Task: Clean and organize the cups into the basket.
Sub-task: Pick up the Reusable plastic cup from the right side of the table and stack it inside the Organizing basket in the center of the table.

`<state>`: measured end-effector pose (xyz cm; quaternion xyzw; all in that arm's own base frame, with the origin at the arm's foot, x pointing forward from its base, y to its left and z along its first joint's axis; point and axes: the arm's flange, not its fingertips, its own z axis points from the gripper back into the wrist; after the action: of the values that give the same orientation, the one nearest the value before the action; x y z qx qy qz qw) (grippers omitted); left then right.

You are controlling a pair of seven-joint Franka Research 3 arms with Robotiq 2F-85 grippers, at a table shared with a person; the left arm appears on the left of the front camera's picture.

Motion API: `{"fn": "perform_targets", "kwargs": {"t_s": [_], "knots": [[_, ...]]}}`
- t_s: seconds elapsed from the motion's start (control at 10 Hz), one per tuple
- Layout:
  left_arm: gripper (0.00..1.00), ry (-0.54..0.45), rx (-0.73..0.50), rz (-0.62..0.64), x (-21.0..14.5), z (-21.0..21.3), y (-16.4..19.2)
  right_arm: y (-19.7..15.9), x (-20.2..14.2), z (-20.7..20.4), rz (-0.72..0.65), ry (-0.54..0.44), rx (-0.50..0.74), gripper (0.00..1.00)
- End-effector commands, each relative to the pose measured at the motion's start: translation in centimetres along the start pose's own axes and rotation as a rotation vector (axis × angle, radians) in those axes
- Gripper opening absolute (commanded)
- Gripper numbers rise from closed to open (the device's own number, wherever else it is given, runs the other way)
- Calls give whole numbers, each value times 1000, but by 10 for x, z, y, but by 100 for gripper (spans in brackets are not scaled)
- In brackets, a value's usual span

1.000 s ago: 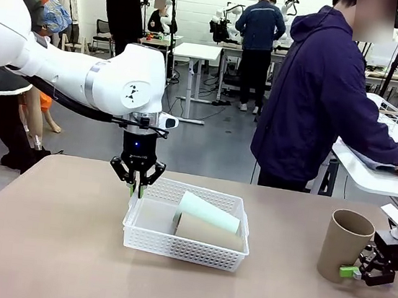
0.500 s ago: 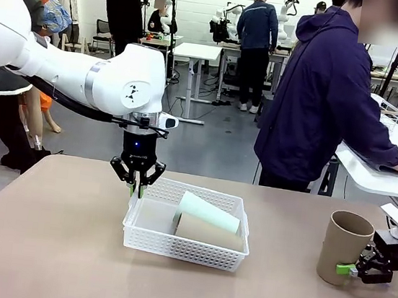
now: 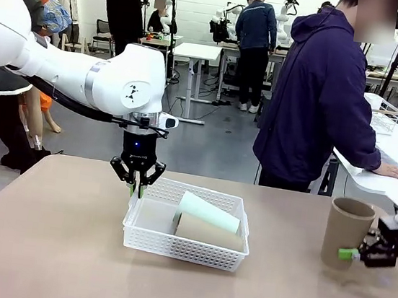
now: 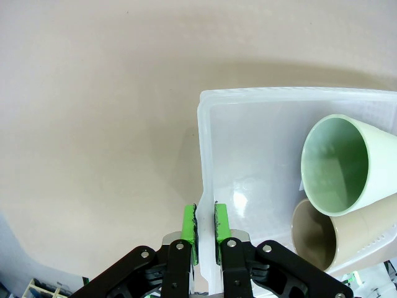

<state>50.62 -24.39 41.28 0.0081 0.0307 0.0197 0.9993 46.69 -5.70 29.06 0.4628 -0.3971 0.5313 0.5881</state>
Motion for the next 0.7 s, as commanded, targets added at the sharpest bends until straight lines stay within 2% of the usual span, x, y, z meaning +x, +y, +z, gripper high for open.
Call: {"fn": "perform_targets", "kwargs": {"t_s": [0.0, 0.2, 0.3, 0.5, 0.6], "knots": [[0, -5, -1, 12, -1, 0, -1, 28, 84, -2, -23, 34, -111, 0], [0, -5, -1, 12, -1, 0, -1, 40, 148, 1, -8, 26, -148, 0], [0, -5, -1, 12, -1, 0, -1, 45, 166, -1, 8, 34, -156, 0], [0, -5, -1, 12, -1, 0, -1, 45, 176, -3, 11, 37, -156, 0], [0, -5, -1, 12, -1, 0, -1, 50, 185, 10, 33, 39, -134, 0]]}}
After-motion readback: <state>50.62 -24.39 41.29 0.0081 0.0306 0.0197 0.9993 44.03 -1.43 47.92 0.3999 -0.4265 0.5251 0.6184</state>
